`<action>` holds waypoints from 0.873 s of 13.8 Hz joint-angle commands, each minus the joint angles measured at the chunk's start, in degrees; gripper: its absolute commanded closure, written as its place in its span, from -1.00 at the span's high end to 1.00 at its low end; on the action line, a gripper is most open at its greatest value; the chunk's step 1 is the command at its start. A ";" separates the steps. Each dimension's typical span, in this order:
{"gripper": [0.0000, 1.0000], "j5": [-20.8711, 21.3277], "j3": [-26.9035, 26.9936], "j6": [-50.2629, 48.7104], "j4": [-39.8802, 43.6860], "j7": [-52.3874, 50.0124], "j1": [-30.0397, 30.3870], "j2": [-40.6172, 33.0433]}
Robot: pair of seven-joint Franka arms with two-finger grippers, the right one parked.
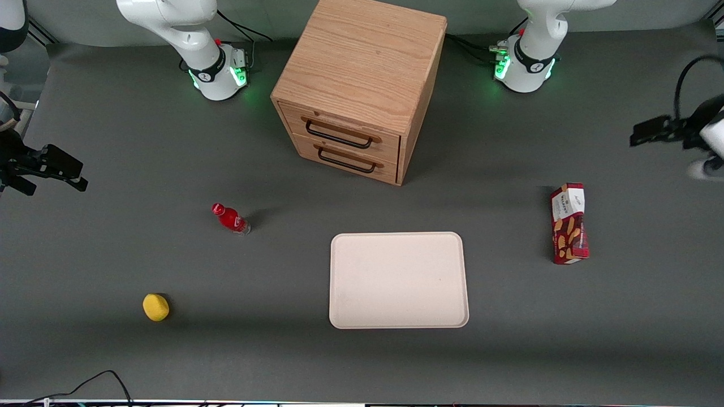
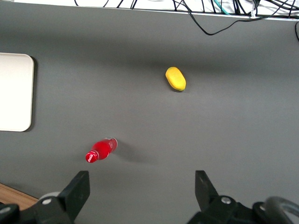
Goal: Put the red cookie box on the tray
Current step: 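Move the open left gripper down over the red cookie box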
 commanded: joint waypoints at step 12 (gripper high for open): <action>-1.00 -1.06 1.30 56.86 -36.32 8.22 0.26 10.76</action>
